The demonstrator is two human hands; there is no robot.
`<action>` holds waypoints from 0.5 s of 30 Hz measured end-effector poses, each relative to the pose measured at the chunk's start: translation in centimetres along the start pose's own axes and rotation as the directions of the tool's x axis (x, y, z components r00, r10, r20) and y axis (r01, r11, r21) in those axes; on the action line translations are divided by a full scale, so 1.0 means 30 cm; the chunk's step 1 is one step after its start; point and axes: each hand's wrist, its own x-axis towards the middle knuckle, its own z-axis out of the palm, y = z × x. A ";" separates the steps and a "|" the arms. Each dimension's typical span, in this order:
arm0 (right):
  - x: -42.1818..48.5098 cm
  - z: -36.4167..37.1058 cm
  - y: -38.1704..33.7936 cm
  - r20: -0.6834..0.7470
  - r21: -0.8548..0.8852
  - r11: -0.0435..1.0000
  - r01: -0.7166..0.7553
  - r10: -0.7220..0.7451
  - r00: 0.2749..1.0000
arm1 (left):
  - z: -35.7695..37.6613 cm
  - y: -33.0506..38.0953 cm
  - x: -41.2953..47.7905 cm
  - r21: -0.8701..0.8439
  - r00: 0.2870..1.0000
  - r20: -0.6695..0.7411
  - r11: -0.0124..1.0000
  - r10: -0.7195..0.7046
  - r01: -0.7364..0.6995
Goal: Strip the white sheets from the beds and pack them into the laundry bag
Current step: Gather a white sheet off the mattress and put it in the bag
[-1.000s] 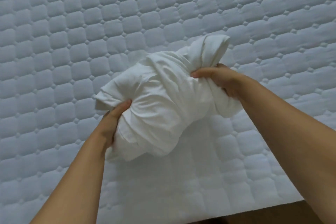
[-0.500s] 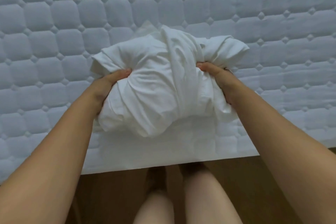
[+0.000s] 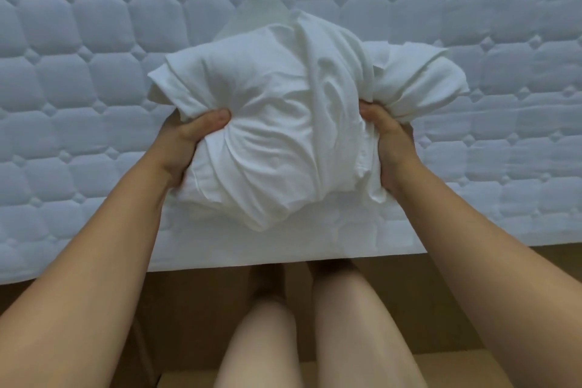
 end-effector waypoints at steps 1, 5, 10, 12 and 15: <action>0.006 0.006 0.004 -0.015 0.000 1.000 0.025 -0.025 1.000 | 0.003 0.002 0.010 -0.001 1.000 -0.011 1.000 -0.004 0.004; 0.033 0.020 0.034 -0.055 -0.005 0.994 0.107 -0.108 0.993 | 0.012 -0.010 0.035 0.014 0.995 -0.096 1.000 0.017 -0.016; 0.024 0.008 0.048 -0.038 -0.010 0.987 0.160 -0.161 0.986 | 0.014 -0.019 0.024 0.000 0.993 -0.093 0.997 0.074 -0.074; 0.004 0.004 0.041 -0.025 -0.010 0.988 0.155 -0.155 0.988 | 0.005 -0.010 0.005 -0.009 0.998 -0.047 0.999 0.051 -0.051; -0.078 -0.031 0.007 0.013 0.009 0.994 0.111 -0.111 0.994 | -0.001 0.034 -0.069 -0.018 0.999 0.032 0.999 0.033 -0.032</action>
